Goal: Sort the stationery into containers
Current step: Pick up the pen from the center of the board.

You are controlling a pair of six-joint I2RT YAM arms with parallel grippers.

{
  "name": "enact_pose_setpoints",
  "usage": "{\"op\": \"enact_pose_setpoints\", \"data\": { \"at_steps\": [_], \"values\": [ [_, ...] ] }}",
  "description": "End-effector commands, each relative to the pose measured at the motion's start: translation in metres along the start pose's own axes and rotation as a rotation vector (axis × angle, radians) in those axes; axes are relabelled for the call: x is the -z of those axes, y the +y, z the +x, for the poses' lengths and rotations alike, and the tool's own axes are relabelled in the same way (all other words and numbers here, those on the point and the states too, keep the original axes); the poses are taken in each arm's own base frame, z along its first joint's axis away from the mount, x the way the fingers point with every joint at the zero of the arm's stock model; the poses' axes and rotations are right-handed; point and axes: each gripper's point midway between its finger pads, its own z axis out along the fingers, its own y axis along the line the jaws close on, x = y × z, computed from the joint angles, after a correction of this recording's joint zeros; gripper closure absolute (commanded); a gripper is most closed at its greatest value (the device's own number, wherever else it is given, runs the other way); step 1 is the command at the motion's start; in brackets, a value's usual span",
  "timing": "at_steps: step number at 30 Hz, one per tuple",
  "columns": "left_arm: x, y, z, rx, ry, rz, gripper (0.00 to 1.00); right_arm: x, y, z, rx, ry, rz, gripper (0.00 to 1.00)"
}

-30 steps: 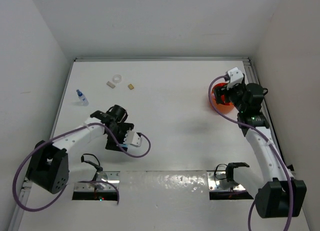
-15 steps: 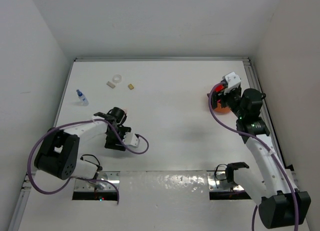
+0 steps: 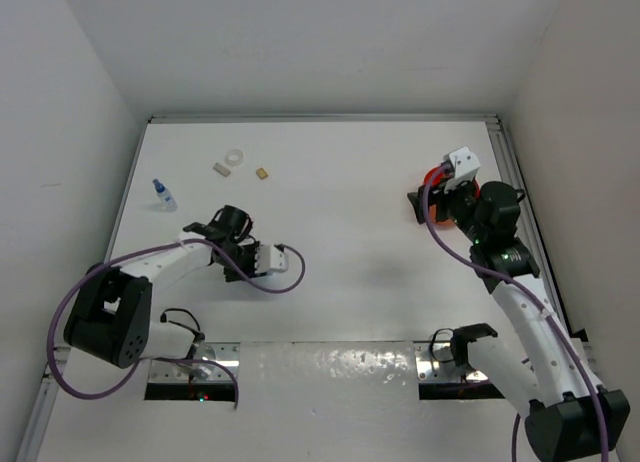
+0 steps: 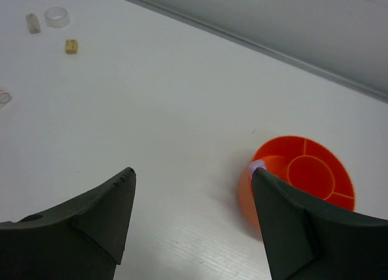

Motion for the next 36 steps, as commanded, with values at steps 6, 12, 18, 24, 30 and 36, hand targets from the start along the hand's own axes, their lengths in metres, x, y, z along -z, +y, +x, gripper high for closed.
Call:
{"op": "enact_pose_setpoints", "data": {
  "at_steps": [6,12,18,24,30,36],
  "values": [
    [0.154,0.098,-0.187,0.427,-0.867,-0.425,1.0,-0.006,0.047,-0.09,-0.334,-0.139,-0.09,0.3],
    [0.194,0.106,-0.228,0.544,-1.048,-0.417,1.0,-0.006,0.107,-0.151,-0.424,-0.264,-0.277,0.3],
    [0.192,0.107,-0.242,0.621,-1.087,-0.4,1.0,-0.025,0.159,-0.16,-0.451,-0.192,-0.385,0.26],
    [0.195,0.1,-0.253,0.578,-1.111,-0.384,1.0,-0.042,0.186,-0.15,-0.449,-0.16,-0.39,0.23],
    [0.195,0.094,-0.256,0.564,-1.115,-0.372,1.0,-0.055,0.198,-0.148,-0.441,-0.164,-0.369,0.36],
    [0.198,0.093,-0.257,0.556,-1.13,-0.375,1.0,-0.069,0.207,-0.14,-0.436,-0.145,-0.354,0.47]
  ]
}}
